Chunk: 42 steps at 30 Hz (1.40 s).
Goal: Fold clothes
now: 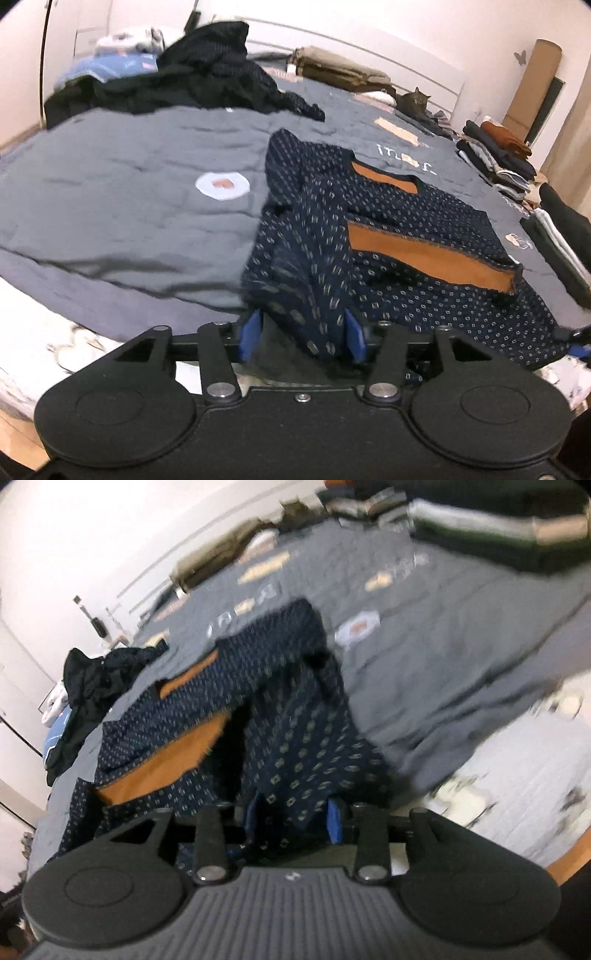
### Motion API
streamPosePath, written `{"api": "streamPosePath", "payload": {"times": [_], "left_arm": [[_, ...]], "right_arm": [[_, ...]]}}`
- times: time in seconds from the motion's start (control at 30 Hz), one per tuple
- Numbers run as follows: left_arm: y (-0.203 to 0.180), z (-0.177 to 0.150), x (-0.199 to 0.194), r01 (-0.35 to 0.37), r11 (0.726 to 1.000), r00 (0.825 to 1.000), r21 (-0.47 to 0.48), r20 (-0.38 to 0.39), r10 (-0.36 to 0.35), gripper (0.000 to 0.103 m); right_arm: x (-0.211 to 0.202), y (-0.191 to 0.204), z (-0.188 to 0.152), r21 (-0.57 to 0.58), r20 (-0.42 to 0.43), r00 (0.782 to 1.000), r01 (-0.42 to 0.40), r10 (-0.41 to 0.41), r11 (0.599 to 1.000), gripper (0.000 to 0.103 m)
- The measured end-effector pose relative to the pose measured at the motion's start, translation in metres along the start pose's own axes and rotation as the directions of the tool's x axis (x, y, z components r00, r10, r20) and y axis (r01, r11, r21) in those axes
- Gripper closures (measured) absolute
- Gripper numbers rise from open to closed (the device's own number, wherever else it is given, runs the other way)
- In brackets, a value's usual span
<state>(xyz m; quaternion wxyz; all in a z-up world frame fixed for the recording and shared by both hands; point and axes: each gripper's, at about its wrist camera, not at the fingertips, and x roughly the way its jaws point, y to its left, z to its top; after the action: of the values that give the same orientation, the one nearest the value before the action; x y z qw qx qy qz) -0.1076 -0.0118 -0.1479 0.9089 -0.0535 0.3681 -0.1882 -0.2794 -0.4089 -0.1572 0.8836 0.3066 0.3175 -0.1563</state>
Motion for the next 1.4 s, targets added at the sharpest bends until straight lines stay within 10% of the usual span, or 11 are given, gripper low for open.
{"api": "streamPosePath", "payload": {"times": [0.33, 0.63, 0.93, 1.13, 1.23, 1.4], "left_arm": [[-0.018, 0.035, -0.003, -0.067, 0.979, 0.989, 0.193, 0.141, 0.040, 0.041], [-0.037, 0.037, 0.040, -0.068, 0.896, 0.990, 0.439, 0.144, 0.005, 0.042], [-0.044, 0.034, 0.080, -0.047, 0.817, 0.994, 0.575, 0.107, -0.019, 0.041], [-0.043, 0.040, 0.095, -0.022, 0.827, 0.995, 0.562, 0.090, -0.035, 0.042], [-0.045, 0.042, 0.100, -0.014, 0.822, 0.996, 0.569, 0.078, -0.037, 0.074], [-0.043, 0.047, 0.100, -0.049, 0.832, 0.994, 0.552, 0.108, -0.013, 0.090]], "right_arm": [[-0.010, 0.026, 0.031, -0.316, 0.067, 0.997, 0.042, -0.021, 0.948, 0.056], [0.049, 0.049, 0.058, -0.578, 0.001, 1.000, 0.018, -0.022, 0.816, 0.055], [0.075, 0.042, 0.058, -0.645, -0.018, 0.999, 0.008, -0.026, 0.764, 0.055], [0.076, 0.042, 0.058, -0.628, 0.015, 1.000, -0.006, 0.020, 0.778, 0.054], [0.075, 0.043, 0.058, -0.611, 0.020, 0.999, -0.024, 0.046, 0.792, 0.054], [0.077, 0.047, 0.049, -0.641, 0.009, 0.999, -0.035, 0.053, 0.767, 0.052]]}}
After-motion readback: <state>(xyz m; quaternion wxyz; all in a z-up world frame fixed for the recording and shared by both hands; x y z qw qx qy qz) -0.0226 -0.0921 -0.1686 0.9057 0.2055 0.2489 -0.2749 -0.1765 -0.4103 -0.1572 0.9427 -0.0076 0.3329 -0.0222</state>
